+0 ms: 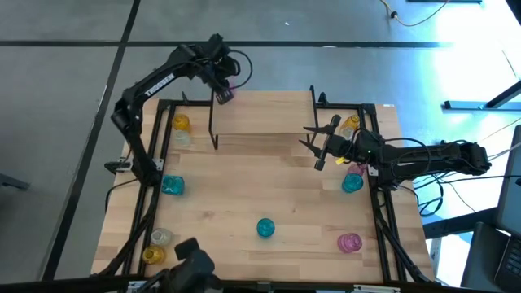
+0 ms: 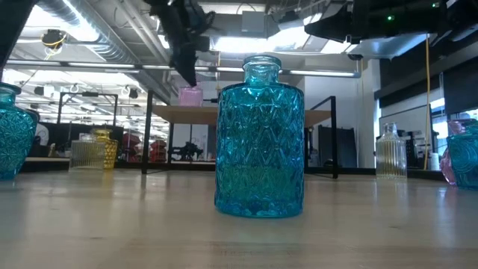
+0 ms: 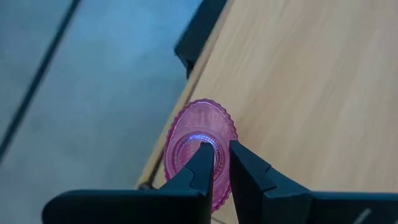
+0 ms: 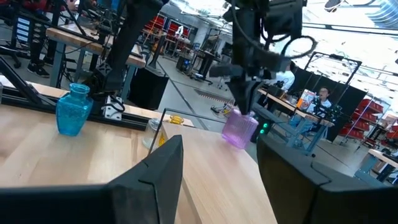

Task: Sort vases onto shelf
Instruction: Put the top left violet flower vase on the shelf

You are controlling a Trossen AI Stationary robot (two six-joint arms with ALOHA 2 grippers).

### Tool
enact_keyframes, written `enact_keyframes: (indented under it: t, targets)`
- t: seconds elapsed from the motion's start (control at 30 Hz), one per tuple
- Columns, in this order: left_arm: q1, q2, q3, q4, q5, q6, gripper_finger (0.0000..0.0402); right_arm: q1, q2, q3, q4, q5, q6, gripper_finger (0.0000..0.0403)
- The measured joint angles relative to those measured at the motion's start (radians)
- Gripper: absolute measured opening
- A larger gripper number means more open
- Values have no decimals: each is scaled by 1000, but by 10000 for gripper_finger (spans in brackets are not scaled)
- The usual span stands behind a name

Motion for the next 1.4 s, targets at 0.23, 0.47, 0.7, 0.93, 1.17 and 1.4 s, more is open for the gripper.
enact_keyframes:
  t: [0.23, 0.47, 0.7, 0.93, 1.17, 1.4]
  targets:
    - [14, 8, 0, -14, 28, 83, 29, 0, 0, 0, 1, 0, 0, 193]
    - [11, 8, 0, -33, 55, 136, 31, 0, 0, 0, 1, 0, 0, 193]
    - [13, 8, -1, -55, 46, 154, 38, 0, 0, 0, 1, 0, 0, 193]
    - [10, 8, -2, -45, 20, 121, 39, 0, 0, 0, 1, 0, 0, 193]
    - [4, 8, -2, -45, 23, 119, 39, 0, 0, 0, 1, 0, 0, 193]
    - [-16, 8, -2, -41, 3, 118, 75, 0, 0, 0, 1, 0, 0, 193]
